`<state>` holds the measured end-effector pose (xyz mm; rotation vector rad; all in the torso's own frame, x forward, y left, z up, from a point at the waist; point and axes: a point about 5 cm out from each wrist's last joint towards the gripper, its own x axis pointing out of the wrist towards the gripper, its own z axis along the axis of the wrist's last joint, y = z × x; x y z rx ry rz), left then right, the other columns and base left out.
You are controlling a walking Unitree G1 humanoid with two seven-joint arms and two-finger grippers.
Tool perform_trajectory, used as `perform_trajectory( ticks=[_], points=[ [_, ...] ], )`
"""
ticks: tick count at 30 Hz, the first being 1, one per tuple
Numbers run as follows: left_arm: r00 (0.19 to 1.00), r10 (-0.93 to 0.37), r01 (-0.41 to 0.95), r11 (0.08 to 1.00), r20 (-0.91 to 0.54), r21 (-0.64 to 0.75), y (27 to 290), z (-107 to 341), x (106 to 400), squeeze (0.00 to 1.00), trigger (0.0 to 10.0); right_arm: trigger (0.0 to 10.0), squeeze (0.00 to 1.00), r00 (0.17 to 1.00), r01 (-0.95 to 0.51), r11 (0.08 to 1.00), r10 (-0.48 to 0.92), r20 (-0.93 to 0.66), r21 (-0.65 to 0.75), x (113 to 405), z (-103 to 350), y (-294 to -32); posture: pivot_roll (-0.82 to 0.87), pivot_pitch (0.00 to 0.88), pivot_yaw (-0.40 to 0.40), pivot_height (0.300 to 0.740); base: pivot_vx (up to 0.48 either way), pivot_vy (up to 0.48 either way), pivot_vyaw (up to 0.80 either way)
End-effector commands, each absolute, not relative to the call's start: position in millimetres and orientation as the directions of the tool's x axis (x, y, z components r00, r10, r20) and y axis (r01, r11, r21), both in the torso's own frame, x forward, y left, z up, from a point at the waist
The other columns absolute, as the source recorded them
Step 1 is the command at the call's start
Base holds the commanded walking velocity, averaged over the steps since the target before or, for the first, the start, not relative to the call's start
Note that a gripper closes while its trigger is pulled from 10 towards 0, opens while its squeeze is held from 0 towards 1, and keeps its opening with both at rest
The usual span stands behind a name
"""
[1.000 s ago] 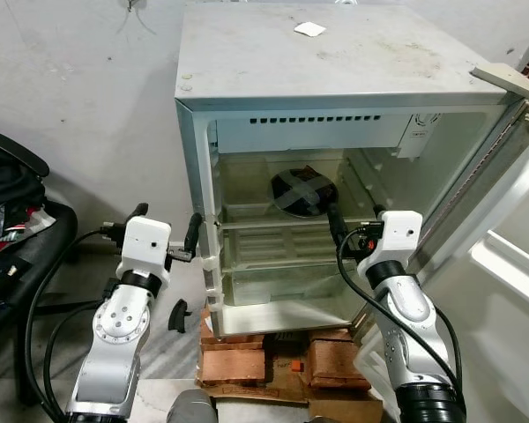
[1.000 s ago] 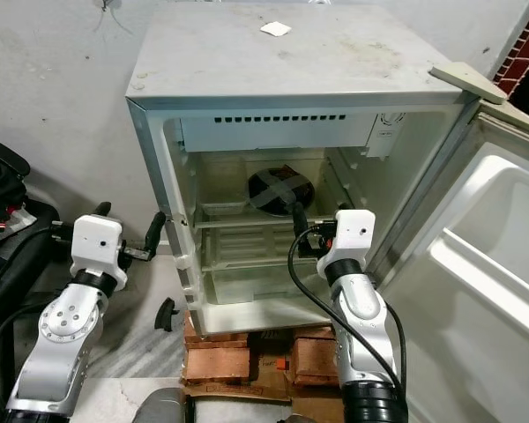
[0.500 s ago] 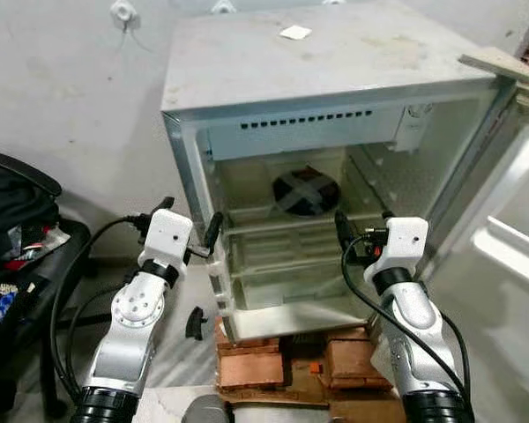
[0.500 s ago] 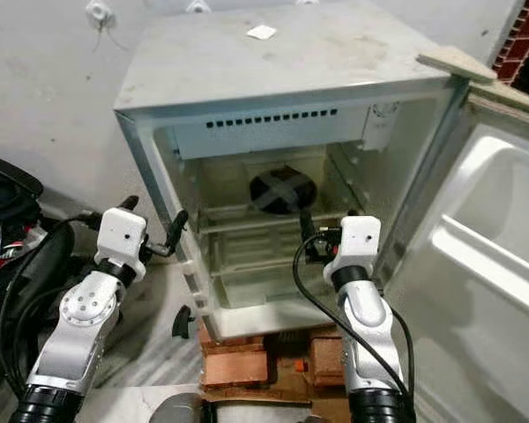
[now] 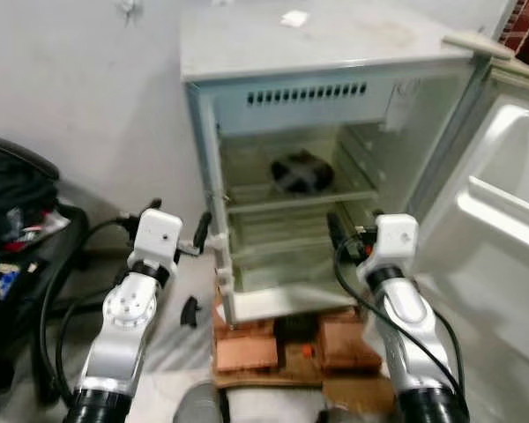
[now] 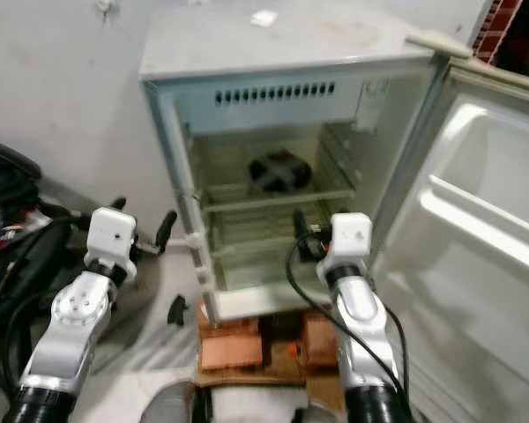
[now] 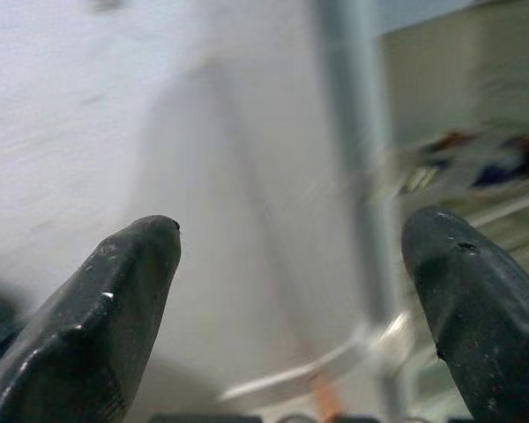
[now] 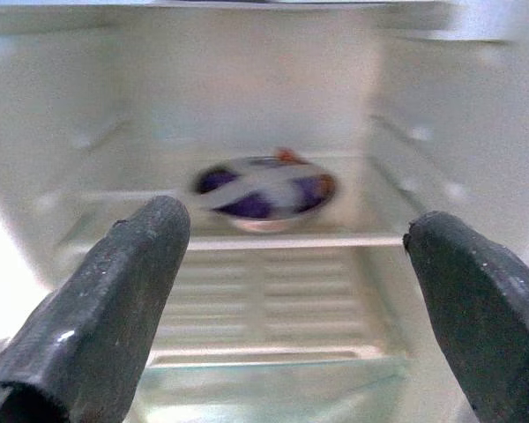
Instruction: Restocking fridge
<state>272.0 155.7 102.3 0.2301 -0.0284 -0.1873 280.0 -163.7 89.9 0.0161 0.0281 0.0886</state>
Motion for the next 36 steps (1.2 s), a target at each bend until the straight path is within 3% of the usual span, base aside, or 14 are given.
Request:
perform_trajectory(
  ticks=[1,12,20,36],
  points=[
    [0.985,-0.175,0.171,0.956,-0.004,0.236,158,100,269,0.0,10.0,10.0,0.0,0.995,-0.094,0.995,0.094,-0.018,0.023,278,93,-162,0.05,0.0,0.019,0.74,-0.266,0.0,0.0],
    [0.992,-0.127,0.125,0.965,-0.008,0.232,166,99,268,0.0,10.0,10.0,0.0,0.996,-0.09,0.995,0.09,-0.016,0.038,279,98,-164,0.05,0.0,0.008,0.74,-0.262,-0.066,0.0],
    [0.99,-0.137,0.132,0.965,0.009,0.227,162,102,270,0.0,10.0,10.0,0.0,0.995,-0.1,0.994,0.101,-0.013,0.036,281,100,-161,0.06,0.0,0.006,0.74,0.0,0.0,0.0],
    [0.982,-0.188,0.184,0.944,-0.012,0.273,148,99,268,0.0,10.0,10.0,0.0,0.993,-0.113,0.993,0.114,-0.027,0.029,282,99,-159,0.06,0.002,0.004,0.74,0.0,-0.47,0.0]
  ],
)
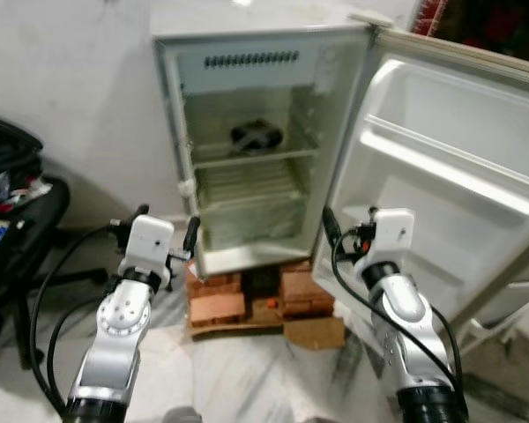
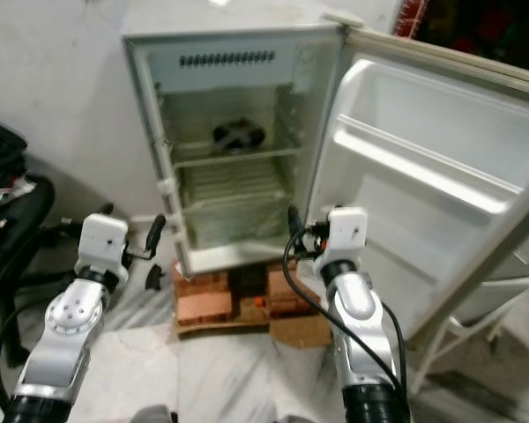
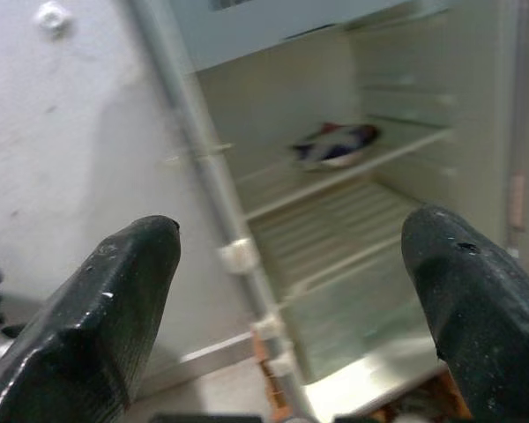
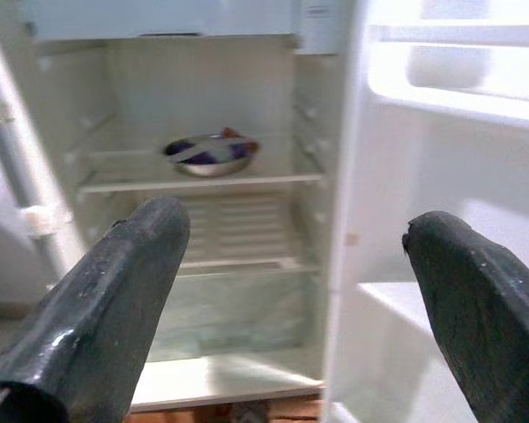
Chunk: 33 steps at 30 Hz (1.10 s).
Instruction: Restocking fridge
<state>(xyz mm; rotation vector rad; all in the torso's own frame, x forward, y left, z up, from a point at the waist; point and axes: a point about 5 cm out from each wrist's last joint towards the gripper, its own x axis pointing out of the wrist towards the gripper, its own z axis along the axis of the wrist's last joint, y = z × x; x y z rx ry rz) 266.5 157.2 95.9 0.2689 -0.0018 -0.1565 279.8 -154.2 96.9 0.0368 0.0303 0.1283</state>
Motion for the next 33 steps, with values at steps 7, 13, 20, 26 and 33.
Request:
perform_trajectory(
  ticks=[7,13,20,26,33],
  points=[
    [0.979,-0.203,0.198,0.934,-0.014,0.296,146,99,267,0.0,10.0,10.0,0.0,0.992,-0.124,0.992,0.125,-0.03,0.028,282,99,-158,0.05,0.005,0.004,0.74,0.0,-0.48,0.0],
    [0.979,-0.203,0.198,0.933,-0.015,0.299,145,99,267,0.0,10.0,10.0,0.0,0.99,-0.133,0.991,0.134,-0.038,0.033,282,98,-158,0.05,0.006,0.003,0.74,0.0,-0.48,0.0],
    [0.977,-0.214,0.207,0.93,-0.01,0.303,143,100,267,0.0,10.0,10.0,0.0,0.973,-0.214,0.975,0.218,-0.071,0.064,281,93,-151,0.05,0.007,0.0,0.74,0.0,-0.48,0.0],
    [0.976,-0.216,0.209,0.93,-0.012,0.301,142,100,266,0.0,10.0,10.0,0.0,0.879,-0.435,0.886,0.457,-0.135,0.162,272,86,-134,0.06,0.008,-0.001,0.74,0.0,-0.48,0.0],
    [0.978,-0.208,0.201,0.934,-0.008,0.295,143,100,264,0.0,10.0,10.0,0.0,0.838,-0.48,0.856,0.511,-0.188,0.191,271,81,-134,0.06,0.01,-0.004,0.74,0.0,-0.48,0.0]
  ],
)
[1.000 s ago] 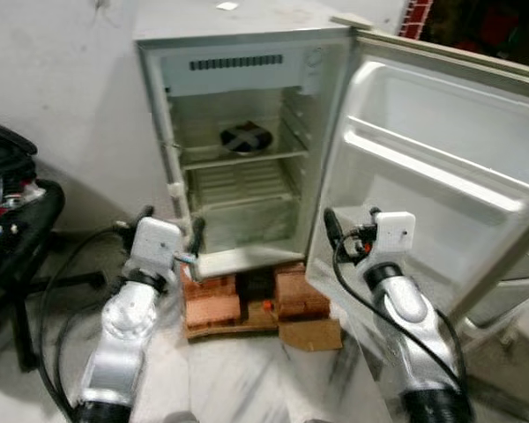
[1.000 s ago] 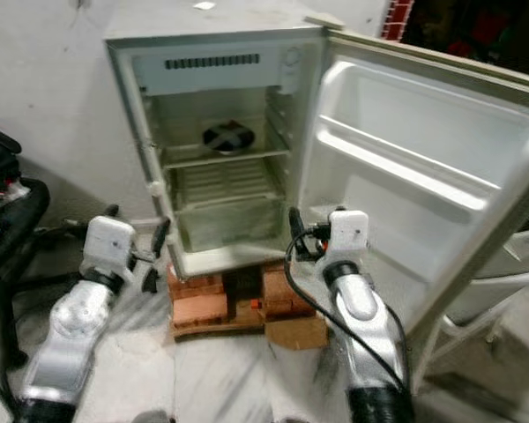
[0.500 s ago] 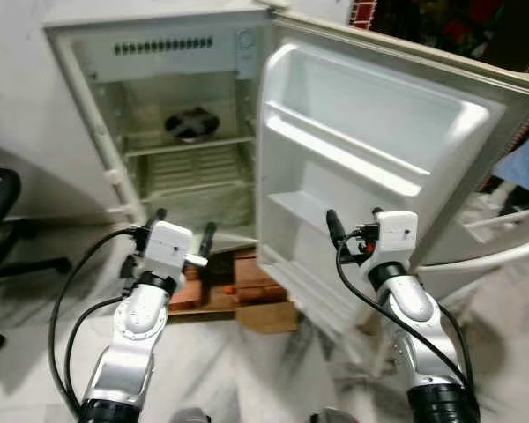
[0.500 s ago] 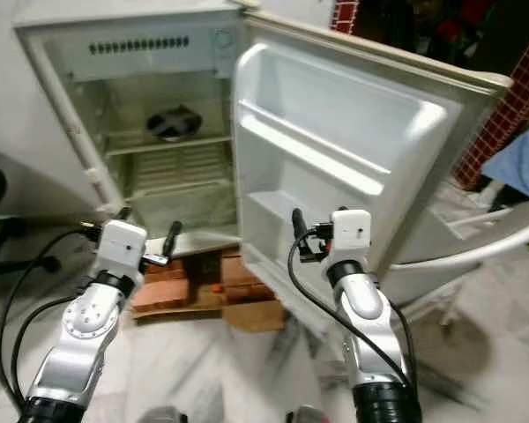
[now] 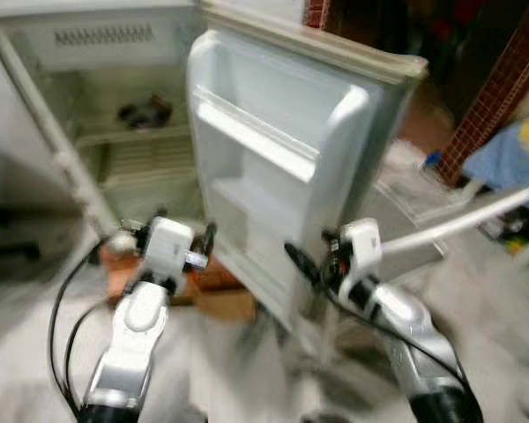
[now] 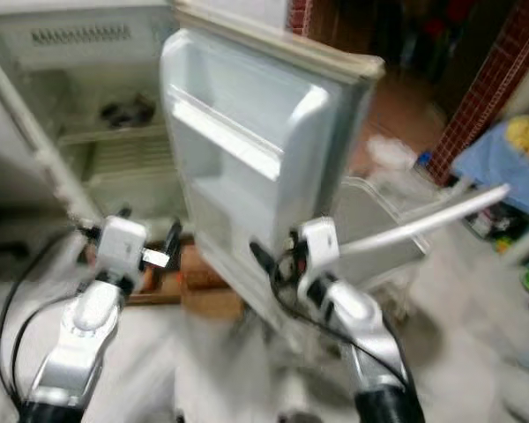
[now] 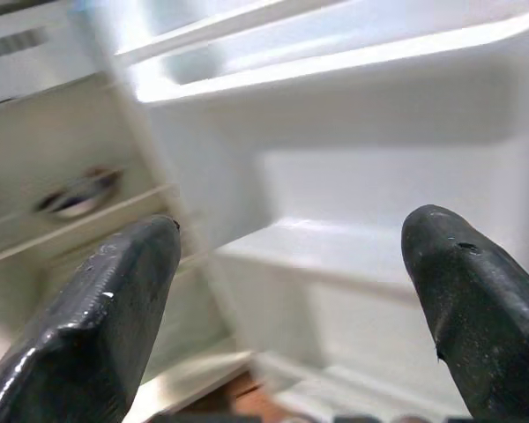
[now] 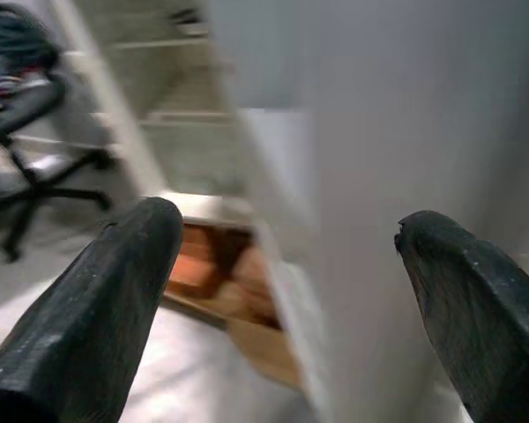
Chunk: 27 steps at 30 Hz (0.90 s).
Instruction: Restocking fridge
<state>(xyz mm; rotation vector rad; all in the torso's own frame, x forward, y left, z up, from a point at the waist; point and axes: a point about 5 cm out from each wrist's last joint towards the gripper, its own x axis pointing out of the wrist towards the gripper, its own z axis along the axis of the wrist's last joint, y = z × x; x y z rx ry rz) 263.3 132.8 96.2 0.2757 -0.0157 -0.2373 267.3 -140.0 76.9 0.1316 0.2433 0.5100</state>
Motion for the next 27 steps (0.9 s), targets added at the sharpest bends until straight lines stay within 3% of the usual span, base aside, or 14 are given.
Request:
perform_trajectory(
  ticks=[1,9,15,19,27],
  points=[
    [0.981,-0.192,0.186,0.947,-0.005,0.262,145,100,264,0.0,10.0,10.0,0.0,0.848,-0.468,0.865,0.497,-0.184,0.182,273,82,-136,0.06,0.012,-0.004,0.74,0.0,-0.285,0.0],
    [0.991,0.042,-0.022,0.988,-0.128,0.154,175,87,264,0.0,10.0,10.0,0.0,0.94,-0.325,0.938,0.334,-0.066,0.116,295,110,-153,0.06,0.018,0.0,0.74,0.0,-0.036,0.0],
    [0.981,-0.027,0.05,0.992,-0.19,0.118,167,80,262,0.0,10.0,10.0,0.0,0.965,-0.26,0.961,0.26,0.017,0.088,311,132,-156,0.07,0.017,0.0,0.74,0.0,0.0,0.7],
    [0.952,-0.114,0.117,0.993,-0.286,-0.007,158,71,255,0.0,10.0,10.0,0.0,0.973,-0.225,0.97,0.22,0.067,0.088,318,146,-155,0.08,0.017,-0.004,0.74,0.0,0.0,0.77],
    [0.916,-0.133,0.17,0.983,-0.379,0.068,155,63,250,0.0,10.0,10.0,0.0,0.993,-0.081,0.991,0.072,0.09,0.104,331,153,-159,0.09,0.016,-0.008,0.74,0.0,0.0,0.58]
  ],
)
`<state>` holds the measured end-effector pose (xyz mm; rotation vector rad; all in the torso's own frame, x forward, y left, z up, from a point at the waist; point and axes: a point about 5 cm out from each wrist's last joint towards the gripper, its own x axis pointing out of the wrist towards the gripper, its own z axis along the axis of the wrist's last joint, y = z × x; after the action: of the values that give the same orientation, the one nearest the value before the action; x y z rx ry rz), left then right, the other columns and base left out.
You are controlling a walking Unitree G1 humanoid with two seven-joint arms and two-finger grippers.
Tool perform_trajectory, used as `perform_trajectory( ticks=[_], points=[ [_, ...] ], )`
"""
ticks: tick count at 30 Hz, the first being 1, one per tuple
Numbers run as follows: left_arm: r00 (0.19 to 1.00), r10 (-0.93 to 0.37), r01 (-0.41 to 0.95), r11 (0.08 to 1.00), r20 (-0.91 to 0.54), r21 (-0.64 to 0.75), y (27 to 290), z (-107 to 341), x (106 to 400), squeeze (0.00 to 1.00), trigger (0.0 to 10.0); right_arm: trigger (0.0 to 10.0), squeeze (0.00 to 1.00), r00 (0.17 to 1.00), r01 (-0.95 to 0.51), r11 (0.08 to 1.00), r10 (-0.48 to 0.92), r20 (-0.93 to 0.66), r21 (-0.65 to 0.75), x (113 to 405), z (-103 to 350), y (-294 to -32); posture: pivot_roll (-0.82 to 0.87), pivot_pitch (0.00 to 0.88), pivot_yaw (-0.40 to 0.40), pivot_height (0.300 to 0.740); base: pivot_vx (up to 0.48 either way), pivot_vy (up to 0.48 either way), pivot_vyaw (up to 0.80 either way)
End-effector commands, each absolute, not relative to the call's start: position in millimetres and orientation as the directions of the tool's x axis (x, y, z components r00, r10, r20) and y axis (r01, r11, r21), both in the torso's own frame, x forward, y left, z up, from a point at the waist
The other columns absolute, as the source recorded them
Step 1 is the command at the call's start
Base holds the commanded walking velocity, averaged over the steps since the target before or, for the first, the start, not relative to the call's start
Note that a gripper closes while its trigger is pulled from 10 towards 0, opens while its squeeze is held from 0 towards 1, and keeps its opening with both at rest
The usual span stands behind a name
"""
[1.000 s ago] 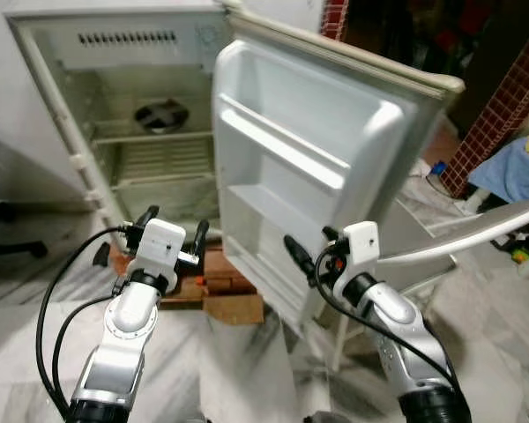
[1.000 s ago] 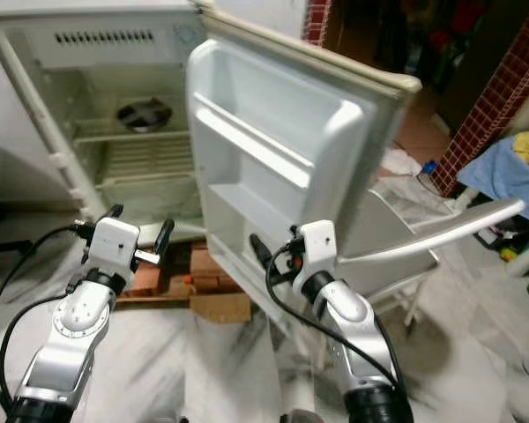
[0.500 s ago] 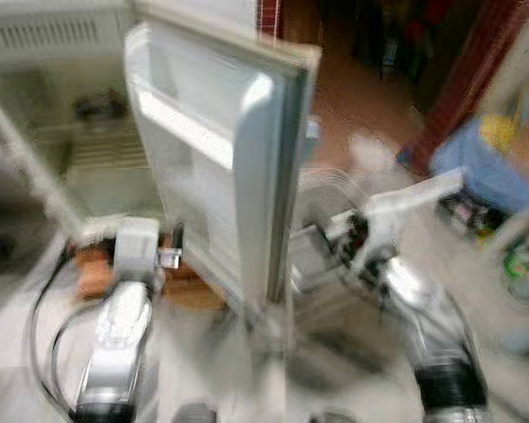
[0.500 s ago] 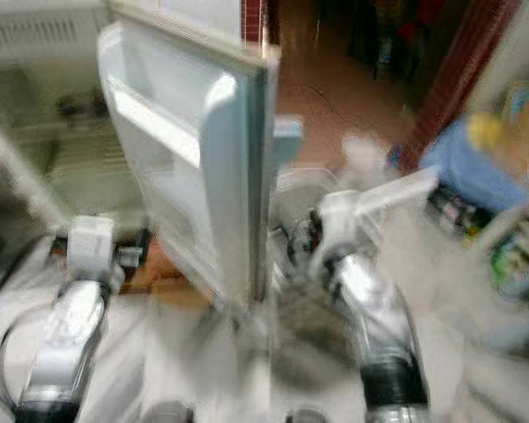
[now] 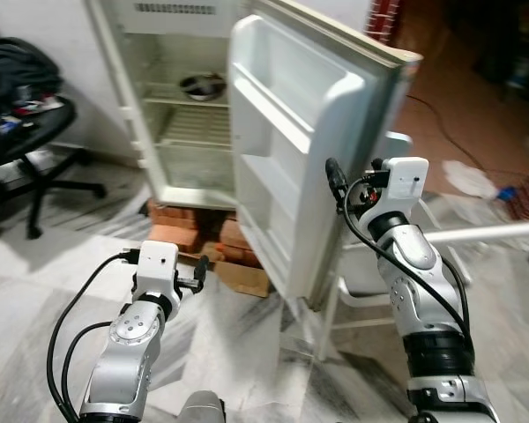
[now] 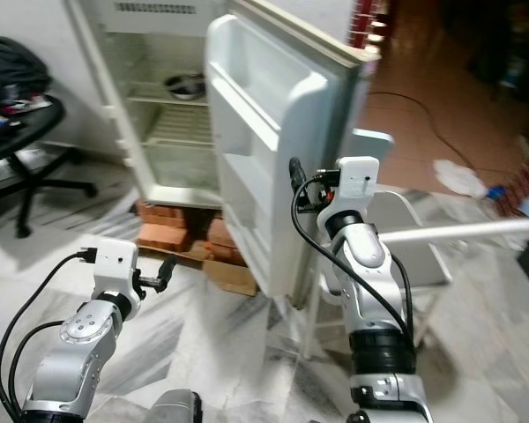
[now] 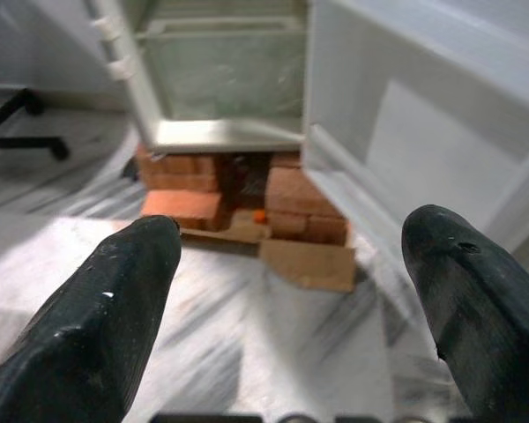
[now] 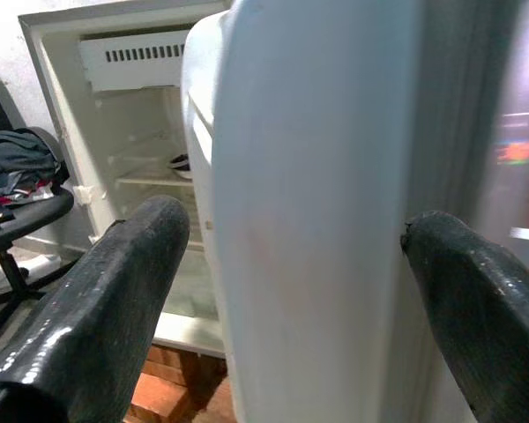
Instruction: Restocking fridge
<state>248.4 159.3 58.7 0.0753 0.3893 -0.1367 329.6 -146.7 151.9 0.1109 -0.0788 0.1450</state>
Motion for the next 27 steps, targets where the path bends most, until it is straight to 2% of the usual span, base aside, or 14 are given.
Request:
perform_trajectory(
  ticks=[1,9,13,19,24,26,27],
  points=[
    [0.914,-0.13,0.169,0.983,-0.385,0.068,156,63,249,0.0,10.0,10.0,0.0,0.995,-0.039,0.995,0.031,0.094,0.09,333,155,-163,0.1,0.015,-0.008,0.74,0.0,0.0,0.0],
    [0.896,-0.085,0.135,0.987,-0.436,0.085,163,59,245,0.0,10.0,10.0,0.0,0.988,0.131,0.991,-0.13,0.085,-0.005,334,153,-187,0.1,0.019,-0.01,0.74,0.0,0.0,0.0],
    [0.895,-0.084,0.136,0.987,-0.439,0.088,163,60,244,0.0,10.0,10.0,0.0,0.988,0.123,0.992,-0.126,0.094,0.032,340,153,-187,0.11,0.032,-0.005,0.74,0.0,0.0,0.0],
    [0.887,-0.096,0.158,0.982,-0.451,0.1,161,62,241,0.0,10.0,10.0,0.0,0.984,0.031,0.996,-0.046,0.17,0.087,371,176,-167,0.13,0.051,-0.007,0.74,0.0,0.0,0.0],
    [0.89,-0.087,0.151,0.982,-0.448,0.11,165,63,238,0.0,10.0,10.0,0.0,0.98,-0.029,0.981,-0.009,0.196,0.189,390,196,-157,0.16,0.058,-0.017,0.74,0.0,0.0,0.0],
    [0.89,-0.075,0.141,0.983,-0.449,0.114,169,63,233,0.0,10.0,10.0,0.0,0.935,-0.318,0.882,0.231,0.27,0.348,391,210,-132,0.18,0.061,-0.03,0.74,0.0,0.0,0.0],
    [0.89,-0.075,0.141,0.983,-0.449,0.114,169,64,232,0.0,10.0,10.0,0.0,0.926,-0.346,0.866,0.253,0.279,0.361,391,211,-129,0.18,0.062,-0.032,0.74,0.0,0.0,0.0]
  ],
)
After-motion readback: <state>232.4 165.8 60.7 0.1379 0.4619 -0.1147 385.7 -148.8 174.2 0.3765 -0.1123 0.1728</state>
